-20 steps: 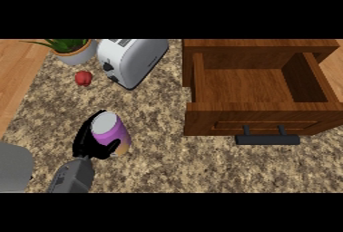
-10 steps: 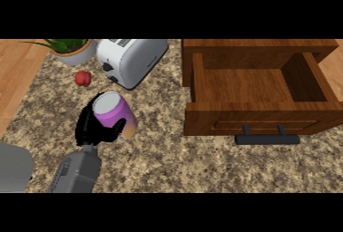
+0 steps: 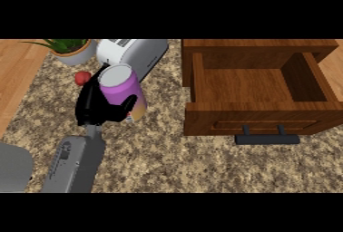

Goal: Pick up the can, place it into the drawer and close the drawer

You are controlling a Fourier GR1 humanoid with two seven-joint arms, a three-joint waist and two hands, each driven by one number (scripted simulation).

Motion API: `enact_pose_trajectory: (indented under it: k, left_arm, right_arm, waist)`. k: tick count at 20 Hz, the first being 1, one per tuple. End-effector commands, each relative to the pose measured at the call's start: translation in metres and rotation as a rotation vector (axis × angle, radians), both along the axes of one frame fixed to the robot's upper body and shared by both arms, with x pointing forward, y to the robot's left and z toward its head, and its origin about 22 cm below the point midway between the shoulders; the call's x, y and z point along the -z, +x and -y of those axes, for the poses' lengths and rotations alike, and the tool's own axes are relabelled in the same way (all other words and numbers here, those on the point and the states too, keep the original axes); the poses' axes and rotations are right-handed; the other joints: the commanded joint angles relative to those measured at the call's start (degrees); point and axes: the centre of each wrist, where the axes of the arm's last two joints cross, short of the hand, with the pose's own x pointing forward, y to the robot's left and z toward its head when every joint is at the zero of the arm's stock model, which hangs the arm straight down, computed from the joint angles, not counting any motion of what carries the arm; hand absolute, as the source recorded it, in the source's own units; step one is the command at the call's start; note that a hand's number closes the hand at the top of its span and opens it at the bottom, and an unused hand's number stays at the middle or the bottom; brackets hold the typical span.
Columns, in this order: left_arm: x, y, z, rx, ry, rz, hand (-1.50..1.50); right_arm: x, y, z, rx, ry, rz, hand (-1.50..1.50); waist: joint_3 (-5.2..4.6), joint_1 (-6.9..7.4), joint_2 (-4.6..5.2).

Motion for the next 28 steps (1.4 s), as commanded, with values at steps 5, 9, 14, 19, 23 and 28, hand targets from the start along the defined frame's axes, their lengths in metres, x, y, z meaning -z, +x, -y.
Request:
enact_pose_trajectory:
  k: [5, 9, 14, 19, 23, 28]
  left_arm:
    - [-0.073, 0.023, 0.028, -0.005, 0.04, 0.042, 1.5]
    - [-0.082, 0.015, 0.058, 0.01, 0.067, 0.05, 1.5]
    - [-0.119, 0.035, 0.093, 0.009, 0.063, 0.055, 1.5]
    - [-0.132, 0.046, 0.108, 0.033, 0.106, 0.07, 1.5]
    - [-0.151, 0.07, 0.126, 0.047, 0.094, 0.06, 1.5]
    - [-0.163, 0.076, 0.15, 0.022, 0.101, 0.059, 1.5]
  right_arm:
    - [0.002, -0.012, 0.003, 0.003, 0.007, -0.004, -1.5]
    - [-0.002, -0.004, 0.001, -0.02, 0.001, -0.014, -1.5]
    - [0.014, 0.005, 0.001, 0.0, -0.005, -0.01, -1.5]
    - [0.012, 0.002, 0.001, -0.016, 0.017, -0.007, -1.5]
    - [0.0, 0.012, 0.006, -0.02, 0.005, 0.013, -1.5]
    - [0.002, 0.01, 0.014, -0.011, 0.021, 0.015, -1.5]
  waist:
    - [0.0, -0.4, 0.01]
    - [-0.01, -0.21, 0.05]
    - [0.03, -0.65, 0.13]
    - [0.02, -0.6, 0.08]
    - [0.0, -0.93, 0.31]
    - [0.01, -1.23, 0.24]
